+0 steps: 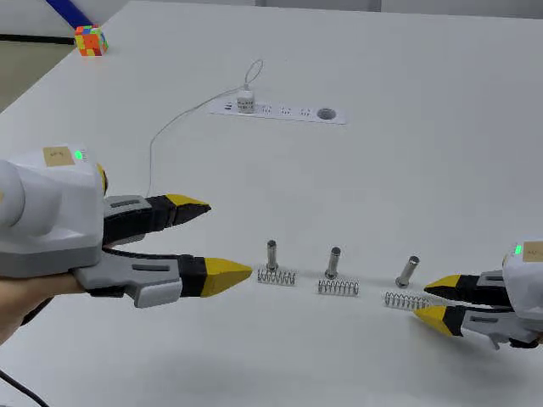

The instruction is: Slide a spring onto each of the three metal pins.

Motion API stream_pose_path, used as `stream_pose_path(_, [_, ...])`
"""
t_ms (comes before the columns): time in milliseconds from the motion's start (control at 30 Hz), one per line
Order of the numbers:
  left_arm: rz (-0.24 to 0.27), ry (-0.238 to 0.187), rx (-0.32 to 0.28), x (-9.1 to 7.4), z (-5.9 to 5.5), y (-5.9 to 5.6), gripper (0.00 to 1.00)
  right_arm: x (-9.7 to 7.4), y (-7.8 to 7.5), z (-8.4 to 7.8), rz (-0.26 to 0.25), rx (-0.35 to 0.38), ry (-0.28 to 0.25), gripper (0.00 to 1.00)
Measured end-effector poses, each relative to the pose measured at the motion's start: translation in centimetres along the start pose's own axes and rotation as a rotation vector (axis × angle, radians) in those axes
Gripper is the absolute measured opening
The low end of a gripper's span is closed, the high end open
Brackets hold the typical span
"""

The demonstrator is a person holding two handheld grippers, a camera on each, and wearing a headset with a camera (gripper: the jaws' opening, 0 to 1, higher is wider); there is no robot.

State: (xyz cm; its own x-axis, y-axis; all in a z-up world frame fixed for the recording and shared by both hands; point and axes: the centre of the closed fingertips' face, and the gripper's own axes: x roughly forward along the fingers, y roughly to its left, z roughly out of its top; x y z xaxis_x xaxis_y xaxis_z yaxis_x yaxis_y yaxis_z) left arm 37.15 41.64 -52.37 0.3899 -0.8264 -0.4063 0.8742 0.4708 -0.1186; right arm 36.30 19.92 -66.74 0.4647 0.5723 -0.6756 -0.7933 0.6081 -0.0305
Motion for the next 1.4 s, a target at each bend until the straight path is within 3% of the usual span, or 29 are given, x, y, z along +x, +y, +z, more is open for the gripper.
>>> stream_pose_path(200, [-0.003,0.007,-0.007,0.16,-0.28,0.04,0.60,0.52,-0.02,-0.68,0.019,-0.012,0.030,0.21])
stream_pose_path(767, [-0.002,0.002,-0.022,0.12,-0.33,0.29,0.57,0.85,0.59,-0.28,0.054,0.012,0.025,0.15])
stream_pose_path(1400, [-0.002,-0.017,-0.002,-0.17,0.49,0.08,0.56,0.33,0.71,-0.05,0.063,0.006,0.034,0.11])
